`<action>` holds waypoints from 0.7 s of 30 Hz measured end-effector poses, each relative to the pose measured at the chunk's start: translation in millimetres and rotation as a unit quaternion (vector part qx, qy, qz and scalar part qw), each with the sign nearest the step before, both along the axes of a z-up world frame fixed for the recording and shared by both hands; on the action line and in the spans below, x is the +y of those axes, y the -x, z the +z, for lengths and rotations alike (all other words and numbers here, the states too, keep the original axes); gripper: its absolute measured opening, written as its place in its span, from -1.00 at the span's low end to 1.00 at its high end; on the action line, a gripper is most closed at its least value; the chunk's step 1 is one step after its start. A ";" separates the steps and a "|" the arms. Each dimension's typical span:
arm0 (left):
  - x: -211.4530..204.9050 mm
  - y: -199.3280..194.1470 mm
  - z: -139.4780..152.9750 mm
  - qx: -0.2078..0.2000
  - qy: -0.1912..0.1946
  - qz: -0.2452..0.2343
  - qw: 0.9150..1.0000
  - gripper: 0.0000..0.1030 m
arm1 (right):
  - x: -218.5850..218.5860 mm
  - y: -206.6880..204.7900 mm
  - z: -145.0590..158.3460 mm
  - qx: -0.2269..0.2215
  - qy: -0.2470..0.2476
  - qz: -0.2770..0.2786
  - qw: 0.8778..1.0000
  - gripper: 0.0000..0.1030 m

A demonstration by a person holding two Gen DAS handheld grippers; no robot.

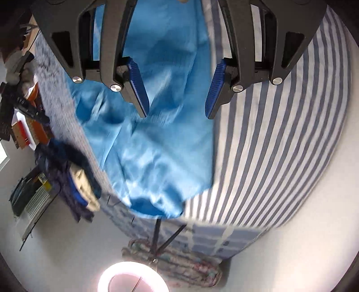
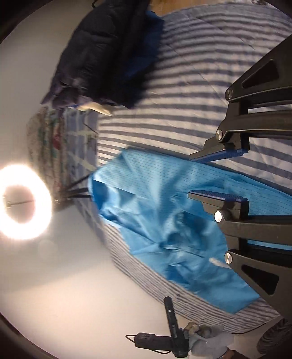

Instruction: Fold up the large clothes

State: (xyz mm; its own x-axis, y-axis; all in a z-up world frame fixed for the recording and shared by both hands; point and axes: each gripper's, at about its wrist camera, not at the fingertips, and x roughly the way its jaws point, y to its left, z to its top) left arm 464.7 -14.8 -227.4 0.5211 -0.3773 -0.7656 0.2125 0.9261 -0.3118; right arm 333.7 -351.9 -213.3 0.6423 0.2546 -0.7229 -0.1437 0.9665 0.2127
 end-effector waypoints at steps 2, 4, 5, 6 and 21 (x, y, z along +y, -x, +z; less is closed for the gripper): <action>-3.2 -19.3 12.6 -0.012 0.007 0.001 1.000 0.06 | -4.2 -10.6 6.8 -0.004 0.001 -0.002 1.000 -0.40; -4.9 -43.9 17.5 -0.004 0.022 -0.003 1.000 0.06 | -8.6 -28.2 10.9 -0.001 -0.010 -0.001 1.000 -0.28; -4.8 -51.9 17.7 -0.003 0.027 0.001 1.000 0.06 | -12.0 -35.9 12.1 -0.002 -0.013 -0.005 1.000 -0.27; -3.9 -64.8 17.4 0.003 0.034 0.007 0.999 0.06 | -15.4 -44.9 12.1 -0.003 -0.019 -0.008 1.000 -0.25; -9.8 -201.0 -47.9 0.090 0.055 0.030 0.994 0.18 | 3.8 -164.6 -42.0 0.031 -0.094 0.001 0.995 -0.02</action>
State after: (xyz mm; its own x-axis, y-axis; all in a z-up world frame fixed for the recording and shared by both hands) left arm 665.7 -24.6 -275.4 0.4040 -0.4370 -0.8036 0.0899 0.8932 -0.4405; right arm 498.3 -348.0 -255.3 0.5969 0.3899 -0.7012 -0.1268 0.9088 0.3974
